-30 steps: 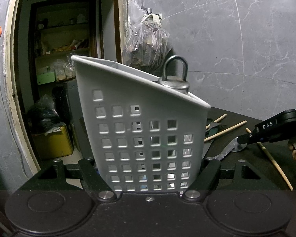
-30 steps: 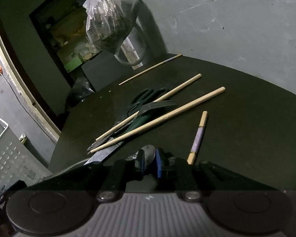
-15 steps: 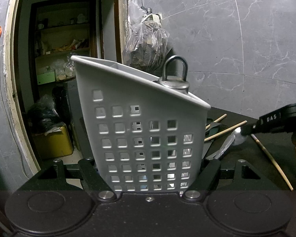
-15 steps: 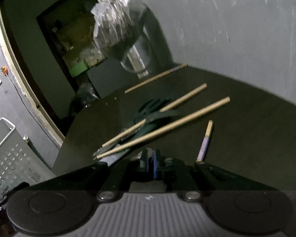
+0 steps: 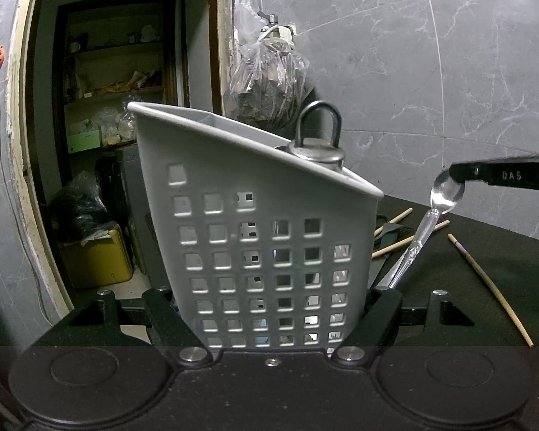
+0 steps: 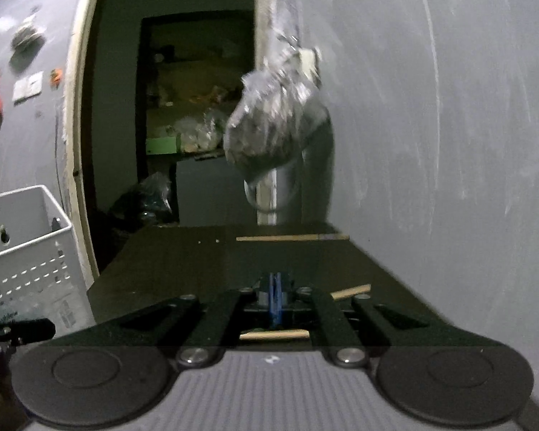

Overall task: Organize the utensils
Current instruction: 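Carry the metal spoon over the caddy with the right gripper, then lower the metal spoon into the caddy and open the right gripper, then move the right gripper back down toward the knives on the table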

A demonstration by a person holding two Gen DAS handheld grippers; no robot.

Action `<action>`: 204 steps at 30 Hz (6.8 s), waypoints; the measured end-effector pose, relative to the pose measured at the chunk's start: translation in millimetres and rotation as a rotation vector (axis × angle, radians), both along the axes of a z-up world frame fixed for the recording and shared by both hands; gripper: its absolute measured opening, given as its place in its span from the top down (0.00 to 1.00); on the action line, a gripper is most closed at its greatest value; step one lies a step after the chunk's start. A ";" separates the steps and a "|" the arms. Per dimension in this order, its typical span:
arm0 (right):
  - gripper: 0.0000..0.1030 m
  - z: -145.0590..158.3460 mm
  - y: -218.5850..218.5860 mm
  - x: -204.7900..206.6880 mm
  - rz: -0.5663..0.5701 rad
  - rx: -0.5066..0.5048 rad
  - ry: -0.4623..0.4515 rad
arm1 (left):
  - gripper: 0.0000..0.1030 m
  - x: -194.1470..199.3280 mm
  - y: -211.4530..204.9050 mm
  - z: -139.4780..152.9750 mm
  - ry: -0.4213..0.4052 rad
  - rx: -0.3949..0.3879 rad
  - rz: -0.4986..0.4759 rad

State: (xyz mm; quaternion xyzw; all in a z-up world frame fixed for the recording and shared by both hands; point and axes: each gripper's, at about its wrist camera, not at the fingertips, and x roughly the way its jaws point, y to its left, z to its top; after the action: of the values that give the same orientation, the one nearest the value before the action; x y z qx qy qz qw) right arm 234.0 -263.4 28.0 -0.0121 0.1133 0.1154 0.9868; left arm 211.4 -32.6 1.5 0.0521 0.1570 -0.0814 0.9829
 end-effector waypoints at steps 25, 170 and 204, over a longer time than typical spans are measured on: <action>0.99 22.6 53.3 -35.4 0.038 -0.298 -0.229 | 0.25 0.6 0.6 0.4 0.004 -0.009 0.002; 0.00 -10.6 7.5 15.2 0.129 0.420 0.156 | 0.25 2.4 4.7 6.0 0.008 -0.017 -0.009; 0.17 -56.5 14.9 53.7 0.091 0.335 0.412 | 0.25 13.5 11.2 8.3 0.012 0.014 -0.058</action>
State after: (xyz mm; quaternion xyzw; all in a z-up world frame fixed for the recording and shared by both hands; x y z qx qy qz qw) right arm 287.7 -248.6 -28.5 0.1700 0.2902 0.1767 0.9250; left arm 224.9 -21.4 9.9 0.0631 0.1621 -0.1091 0.9787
